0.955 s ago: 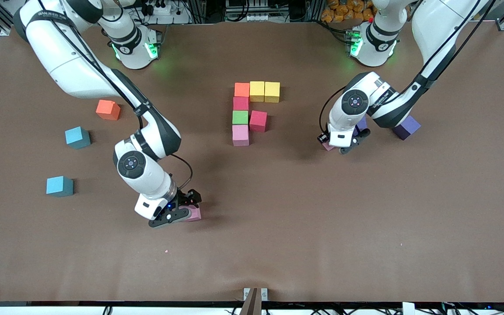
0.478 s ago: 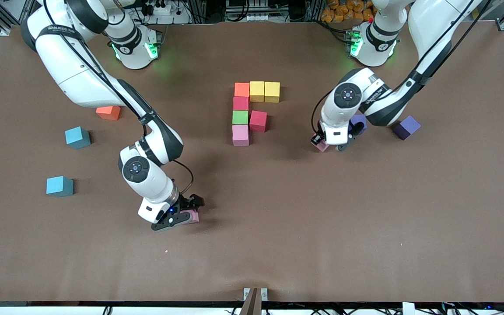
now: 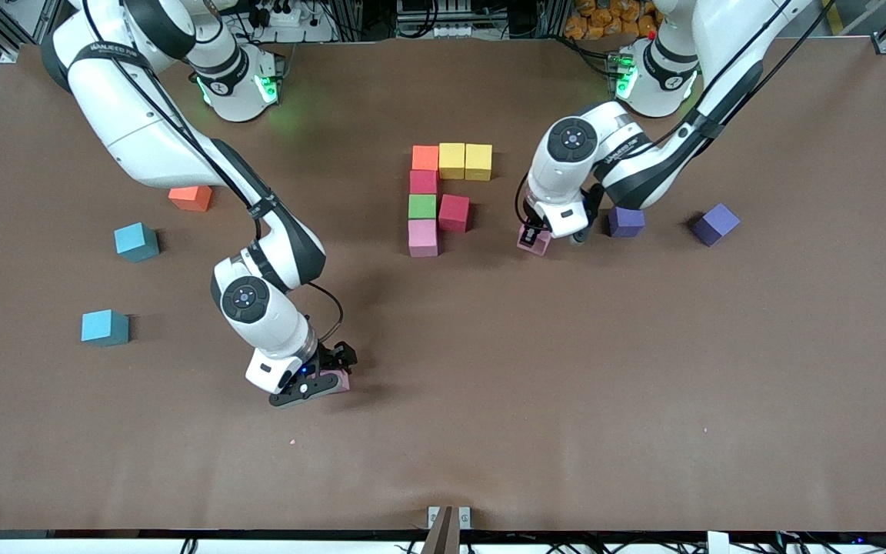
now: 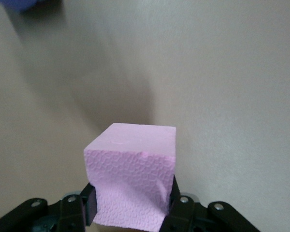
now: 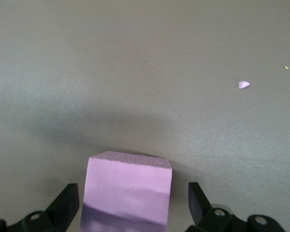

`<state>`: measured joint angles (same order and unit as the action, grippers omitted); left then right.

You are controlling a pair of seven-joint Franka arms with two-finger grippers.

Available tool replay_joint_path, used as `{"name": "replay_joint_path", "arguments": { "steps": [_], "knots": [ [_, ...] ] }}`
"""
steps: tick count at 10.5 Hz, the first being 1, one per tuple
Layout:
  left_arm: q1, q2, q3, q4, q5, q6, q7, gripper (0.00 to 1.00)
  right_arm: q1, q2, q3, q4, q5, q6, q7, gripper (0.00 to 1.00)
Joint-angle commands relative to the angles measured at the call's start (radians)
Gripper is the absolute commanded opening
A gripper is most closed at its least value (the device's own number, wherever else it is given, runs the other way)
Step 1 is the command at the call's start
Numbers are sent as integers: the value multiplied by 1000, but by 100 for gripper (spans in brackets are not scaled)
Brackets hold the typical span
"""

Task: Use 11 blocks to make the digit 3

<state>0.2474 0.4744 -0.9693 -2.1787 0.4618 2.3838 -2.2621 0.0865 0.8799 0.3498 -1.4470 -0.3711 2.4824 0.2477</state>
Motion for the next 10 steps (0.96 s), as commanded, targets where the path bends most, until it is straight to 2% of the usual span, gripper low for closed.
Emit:
{"name": "replay_joint_path", "arguments": {
  "steps": [1, 3, 4, 5, 7, 8, 10],
  "knots": [
    [-63, 81, 3, 68, 21, 11, -166, 54, 10, 21, -5, 31, -17, -13, 16, 99],
    [-88, 104, 3, 76, 21, 18, -245, 54, 16, 18, -17, 33, -23, -13, 4, 73],
    [-91, 119, 4, 74, 27, 35, -305, 54, 38, 11, -47, 31, -22, -13, 2, 43],
    [-106, 127, 6, 71, 32, 40, -356, 54, 54, 7, -66, 31, -16, -13, 7, 37],
    [-173, 136, 46, 66, 34, 67, -446, 54, 59, -25, -66, 30, -5, -33, 8, 36],
    [-233, 135, 94, 69, 37, 75, -495, 54, 61, -54, -64, 25, 12, -80, 10, 36],
    [-327, 135, 180, 73, 52, 91, -553, 54, 67, -100, -58, 19, 101, -125, 12, 36]
  ]
}}
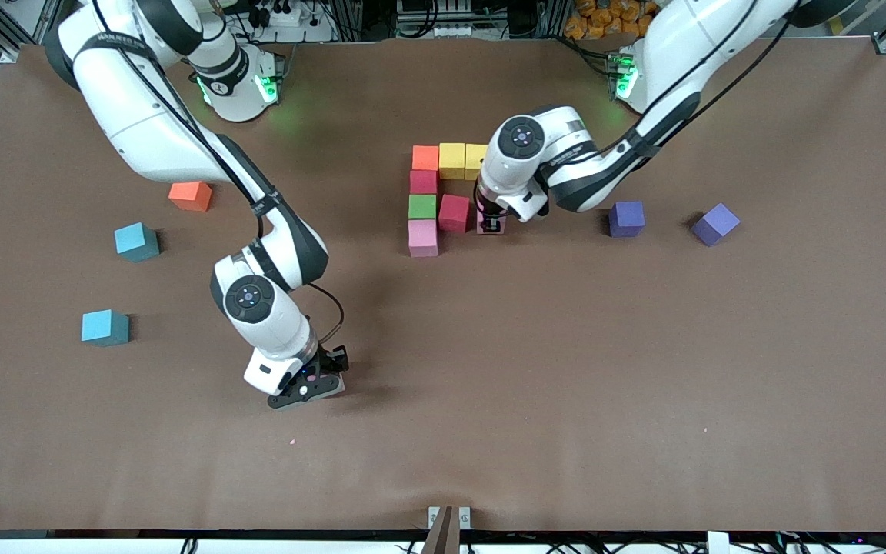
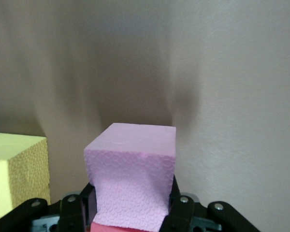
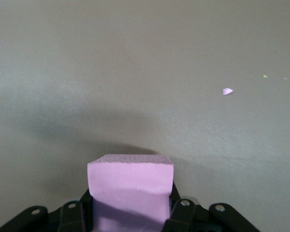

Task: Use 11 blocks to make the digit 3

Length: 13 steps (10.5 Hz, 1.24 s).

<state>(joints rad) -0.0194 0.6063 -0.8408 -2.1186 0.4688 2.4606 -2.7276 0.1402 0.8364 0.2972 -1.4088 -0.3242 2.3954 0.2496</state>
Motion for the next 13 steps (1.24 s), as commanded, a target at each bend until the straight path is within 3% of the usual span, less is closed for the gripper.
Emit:
{"name": "replay_joint_path", "arguments": {
  "steps": [1, 4, 8, 13],
  "knots": [
    [-60, 3, 60, 14, 45, 14, -90, 54, 22, -77, -6, -33, 77, -45, 13, 36],
    [-60, 4, 60, 15, 44, 14, -113, 54, 64, -124, -6, -64, 102, -50, 121, 36],
    [-63, 6, 60, 20, 37, 14, -136, 54, 85, -184, 16, -84, 103, -169, 148, 36],
    [-86, 29, 60, 63, 36, 14, -158, 54, 130, -252, 20, -180, 103, -180, 382, 36]
  ]
}}
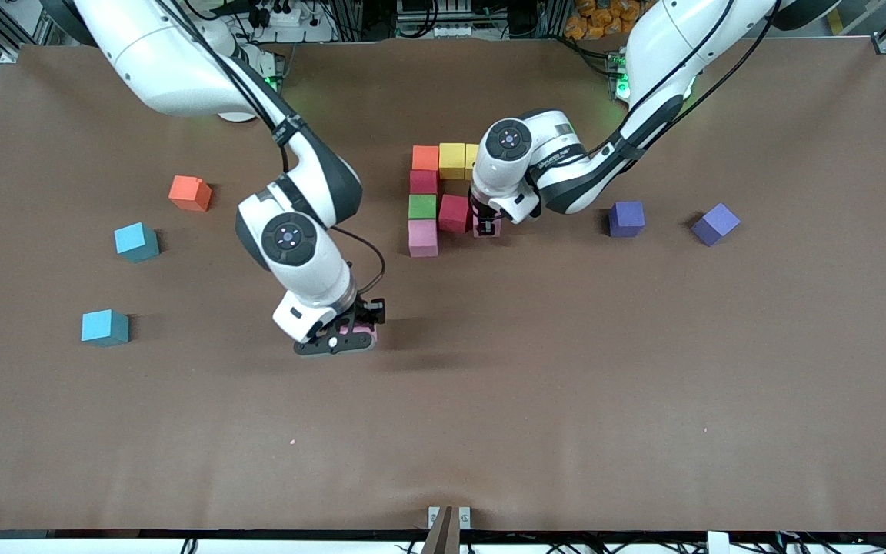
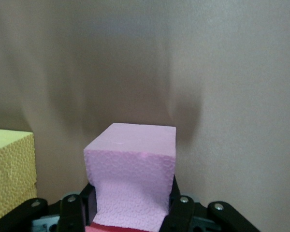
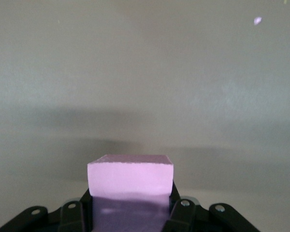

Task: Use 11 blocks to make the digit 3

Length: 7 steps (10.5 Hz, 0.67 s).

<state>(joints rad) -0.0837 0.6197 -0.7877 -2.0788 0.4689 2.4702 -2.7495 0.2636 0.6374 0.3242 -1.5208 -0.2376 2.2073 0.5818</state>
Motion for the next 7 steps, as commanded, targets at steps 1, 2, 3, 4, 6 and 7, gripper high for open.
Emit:
{"name": "replay_joint_path", "arguments": {
  "steps": [1, 2, 3, 4, 6, 7],
  "knots": [
    [-36, 17, 8, 26, 33, 4, -136, 54, 9, -53, -5, -73, 17, 12, 70, 36],
    [-40, 21, 8, 29, 31, 4, -136, 54, 19, -53, -5, -71, 17, 12, 73, 36],
    [-44, 25, 8, 32, 33, 4, -136, 54, 20, -51, -5, -73, 17, 14, 75, 36],
    [-45, 31, 8, 32, 33, 4, -137, 54, 23, -51, -7, -73, 17, 12, 75, 36],
    [-45, 31, 8, 31, 39, 4, -153, 54, 40, -44, -7, -71, 15, 20, 125, 36],
    [-45, 32, 8, 31, 39, 4, -154, 54, 48, -41, -7, -70, 15, 25, 144, 36]
  ]
}}
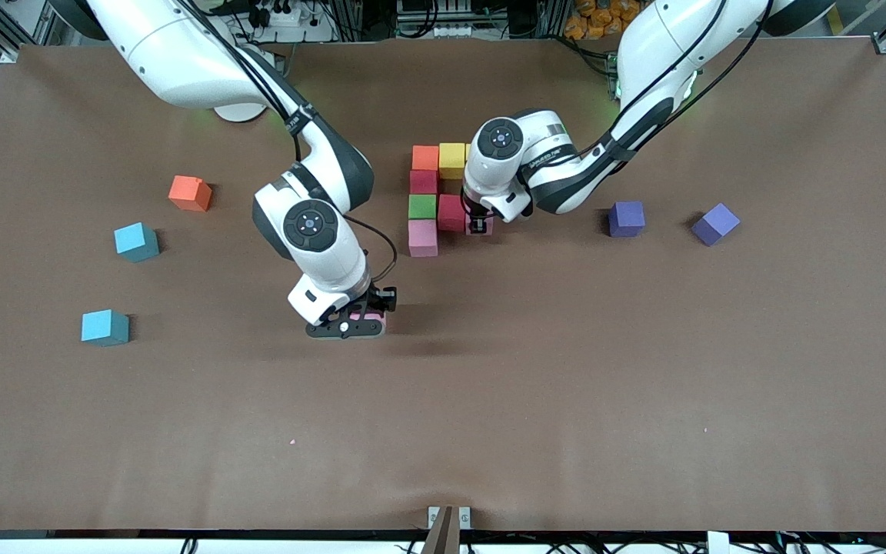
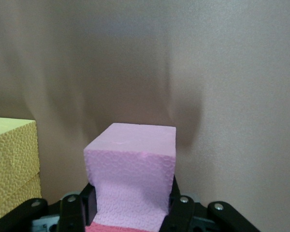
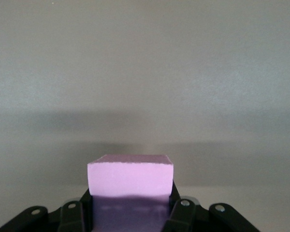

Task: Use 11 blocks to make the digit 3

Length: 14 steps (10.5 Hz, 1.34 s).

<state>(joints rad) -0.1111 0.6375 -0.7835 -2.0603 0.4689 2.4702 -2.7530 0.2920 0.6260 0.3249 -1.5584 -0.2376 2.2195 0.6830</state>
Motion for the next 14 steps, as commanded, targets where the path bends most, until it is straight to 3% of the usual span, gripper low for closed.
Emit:
{"name": "replay_joint_path", "arguments": {
  "steps": [1, 5, 10, 14],
  "knots": [
    [-18, 17, 4, 12, 39, 3, -158, 54, 28, -28, -7, -34, 15, 11, 65, 36],
    [-18, 21, 4, 9, 36, 1, -175, 54, 94, 1, -9, -32, 1, 16, 225, 35],
    [-19, 25, 4, 11, 30, 1, -191, 55, 124, 33, -9, -41, 4, 77, 280, 35],
    [-32, 33, 4, 14, 30, 1, -192, 63, 121, 46, -7, -64, 1, 129, 285, 35]
  ]
}}
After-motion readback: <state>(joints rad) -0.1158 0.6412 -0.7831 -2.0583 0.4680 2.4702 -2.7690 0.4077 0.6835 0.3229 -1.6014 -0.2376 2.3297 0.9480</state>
